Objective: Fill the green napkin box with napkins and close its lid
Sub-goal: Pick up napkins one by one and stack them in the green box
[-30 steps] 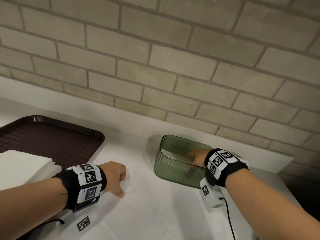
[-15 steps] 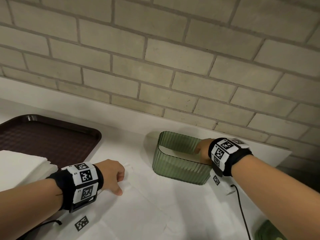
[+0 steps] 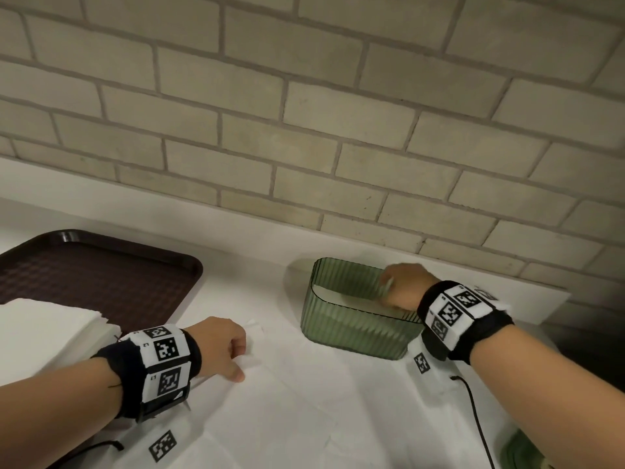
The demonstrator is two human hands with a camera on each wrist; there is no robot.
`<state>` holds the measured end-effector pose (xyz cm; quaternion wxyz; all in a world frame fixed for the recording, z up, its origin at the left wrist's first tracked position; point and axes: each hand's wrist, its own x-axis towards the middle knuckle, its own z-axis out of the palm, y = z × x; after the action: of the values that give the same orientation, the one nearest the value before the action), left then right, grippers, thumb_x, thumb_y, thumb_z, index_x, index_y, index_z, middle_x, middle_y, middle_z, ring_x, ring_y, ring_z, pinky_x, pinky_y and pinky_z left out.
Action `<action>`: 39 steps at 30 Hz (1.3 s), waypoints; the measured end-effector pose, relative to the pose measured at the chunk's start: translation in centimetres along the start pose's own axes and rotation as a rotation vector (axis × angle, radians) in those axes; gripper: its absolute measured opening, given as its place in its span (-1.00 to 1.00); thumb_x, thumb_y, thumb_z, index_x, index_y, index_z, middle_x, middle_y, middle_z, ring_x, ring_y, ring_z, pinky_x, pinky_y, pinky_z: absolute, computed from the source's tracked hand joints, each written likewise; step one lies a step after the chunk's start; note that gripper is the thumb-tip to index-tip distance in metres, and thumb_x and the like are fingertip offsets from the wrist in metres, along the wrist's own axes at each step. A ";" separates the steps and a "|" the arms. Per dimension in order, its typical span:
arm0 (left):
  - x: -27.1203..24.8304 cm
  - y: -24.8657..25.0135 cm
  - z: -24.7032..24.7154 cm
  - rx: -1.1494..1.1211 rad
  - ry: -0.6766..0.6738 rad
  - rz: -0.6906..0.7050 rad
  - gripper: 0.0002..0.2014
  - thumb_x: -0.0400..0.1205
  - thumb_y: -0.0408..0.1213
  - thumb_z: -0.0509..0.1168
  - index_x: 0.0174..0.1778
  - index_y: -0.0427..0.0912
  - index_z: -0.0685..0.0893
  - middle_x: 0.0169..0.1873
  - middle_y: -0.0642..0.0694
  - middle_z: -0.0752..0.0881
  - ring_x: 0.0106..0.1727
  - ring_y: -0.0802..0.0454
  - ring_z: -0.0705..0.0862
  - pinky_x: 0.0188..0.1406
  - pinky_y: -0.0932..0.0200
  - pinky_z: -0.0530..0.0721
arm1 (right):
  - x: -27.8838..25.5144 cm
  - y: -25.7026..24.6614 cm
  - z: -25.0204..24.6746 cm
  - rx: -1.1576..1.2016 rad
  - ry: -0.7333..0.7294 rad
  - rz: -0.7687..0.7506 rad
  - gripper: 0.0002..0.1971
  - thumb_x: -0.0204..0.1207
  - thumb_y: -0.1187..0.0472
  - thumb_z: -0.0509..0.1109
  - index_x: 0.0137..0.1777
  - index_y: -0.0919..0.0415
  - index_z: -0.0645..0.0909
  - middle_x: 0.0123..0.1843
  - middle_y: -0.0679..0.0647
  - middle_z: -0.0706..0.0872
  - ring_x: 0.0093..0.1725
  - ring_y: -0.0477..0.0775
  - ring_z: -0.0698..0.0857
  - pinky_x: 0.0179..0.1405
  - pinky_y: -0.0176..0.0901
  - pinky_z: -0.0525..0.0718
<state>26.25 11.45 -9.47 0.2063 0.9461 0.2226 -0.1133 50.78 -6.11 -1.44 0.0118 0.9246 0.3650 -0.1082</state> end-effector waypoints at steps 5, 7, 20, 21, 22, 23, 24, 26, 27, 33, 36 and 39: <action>-1.0 0.3 -0.6 -0.025 0.084 0.047 -0.79 0.45 -0.08 0.47 -0.31 0.17 0.52 -0.15 0.16 0.62 -0.09 0.23 0.57 -0.35 0.57 0.40 | -5.7 1.3 -0.1 0.401 0.272 -0.159 -0.89 0.48 0.08 0.45 -0.04 0.04 0.68 -0.16 -0.04 0.72 -0.20 -0.12 0.63 -0.28 -0.46 0.49; -1.4 0.3 -1.3 -0.060 0.085 0.050 -0.84 0.46 -0.09 0.48 -0.31 0.17 0.60 -0.12 0.11 0.70 -0.19 0.27 0.60 -0.44 0.57 0.45 | -7.8 2.4 0.9 0.427 0.207 -0.216 -0.94 0.45 0.09 0.49 -0.10 -0.03 0.68 -0.24 -0.08 0.71 -0.31 -0.18 0.62 -0.25 -0.42 0.55; -4.1 3.5 -8.9 -0.153 0.164 0.144 -0.80 0.42 -0.27 0.55 -0.37 0.12 0.69 -0.62 0.28 0.66 -0.55 0.38 0.56 -0.48 0.55 0.46 | -13.0 4.4 9.7 0.129 -0.108 -0.158 -0.37 0.46 -0.28 0.31 0.45 0.02 0.44 0.24 -0.09 0.48 0.21 -0.11 0.52 0.24 -0.35 0.45; -4.2 4.2 -9.7 -0.201 0.199 0.184 -0.78 0.41 -0.31 0.55 -0.37 0.11 0.70 -0.60 0.27 0.68 -0.52 0.35 0.57 -0.45 0.55 0.47 | -12.8 4.0 9.8 0.159 -0.097 -0.138 -0.35 0.46 -0.29 0.31 0.46 0.05 0.43 0.17 -0.10 0.45 0.15 -0.11 0.50 0.19 -0.35 0.45; -4.2 4.9 -10.5 -0.246 0.226 0.216 -0.79 0.40 -0.32 0.55 -0.36 0.09 0.71 -0.55 0.24 0.71 -0.48 0.34 0.59 -0.40 0.53 0.50 | -12.7 3.7 9.9 0.186 -0.097 -0.129 -0.33 0.44 -0.30 0.33 0.47 0.06 0.42 0.14 -0.10 0.41 0.11 -0.11 0.48 0.16 -0.35 0.45; -4.2 5.6 -11.4 -0.291 0.245 0.239 -0.82 0.39 -0.30 0.57 -0.35 0.08 0.73 -0.49 0.20 0.74 -0.42 0.30 0.62 -0.32 0.48 0.53 | -12.5 3.4 9.9 0.199 -0.107 -0.132 -0.30 0.41 -0.29 0.37 0.48 0.04 0.39 0.15 -0.09 0.39 0.12 -0.09 0.47 0.17 -0.33 0.45; -4.0 6.4 -12.3 -0.342 0.253 0.263 -0.86 0.36 -0.23 0.59 -0.34 0.06 0.77 -0.44 0.15 0.77 -0.39 0.27 0.64 -0.27 0.42 0.56 | -12.3 3.2 9.9 0.197 -0.118 -0.149 -0.27 0.37 -0.27 0.42 0.50 0.00 0.37 0.19 -0.07 0.39 0.18 -0.07 0.46 0.22 -0.29 0.46; -3.2 7.8 -13.9 -0.435 0.271 0.290 -0.82 0.23 -0.04 0.61 -0.32 0.13 0.78 -0.43 0.14 0.76 -0.42 0.28 0.60 -0.37 0.41 0.55 | -12.1 3.0 9.8 0.176 -0.131 -0.187 -0.22 0.30 -0.23 0.49 0.52 -0.12 0.33 0.34 -0.05 0.36 0.38 -0.02 0.38 0.37 -0.19 0.43; -2.6 8.5 -14.4 -0.491 0.296 0.276 -0.81 0.22 -0.03 0.58 -0.31 0.11 0.77 -0.45 0.16 0.73 -0.42 0.27 0.58 -0.41 0.39 0.54 | -11.9 3.1 9.6 0.166 -0.141 -0.192 -0.20 0.28 -0.23 0.51 0.52 -0.15 0.31 0.41 -0.05 0.33 0.44 0.00 0.32 0.43 -0.13 0.40; 3.2 11.5 -13.2 -0.680 0.385 0.065 -0.74 0.51 -0.23 0.47 0.10 -0.13 0.66 -0.35 -0.04 0.62 -0.38 0.07 0.51 -0.35 0.24 0.54 | -10.6 3.9 9.0 0.103 -0.171 -0.101 -0.30 0.35 -0.15 0.48 0.50 -0.14 0.35 0.46 -0.01 0.35 0.45 0.06 0.37 0.44 -0.03 0.45; 5.8 12.3 -11.0 -0.626 0.331 -0.015 -0.69 0.54 -0.25 0.44 0.17 -0.28 0.68 -0.43 -0.08 0.64 -0.59 0.14 0.50 -0.71 0.43 0.39 | -10.1 4.7 8.6 0.092 -0.169 -0.073 -0.41 0.35 -0.04 0.52 0.39 -0.08 0.44 0.30 -0.02 0.42 0.37 0.03 0.45 0.35 -0.13 0.50; 7.6 12.6 -9.3 -0.572 0.291 -0.076 -0.61 0.52 -0.21 0.46 0.23 -0.29 0.67 0.01 -0.29 0.78 -0.28 -0.06 0.77 -0.64 0.42 0.50 | -9.9 5.2 8.4 0.065 -0.211 -0.042 -0.38 0.35 -0.07 0.52 0.39 0.01 0.43 0.30 0.01 0.46 0.35 0.02 0.47 0.31 -0.19 0.48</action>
<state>39.97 8.09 0.75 0.4253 0.8471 0.3077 0.0827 45.65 -17.39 -7.88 0.0178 0.9000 0.3775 -0.2171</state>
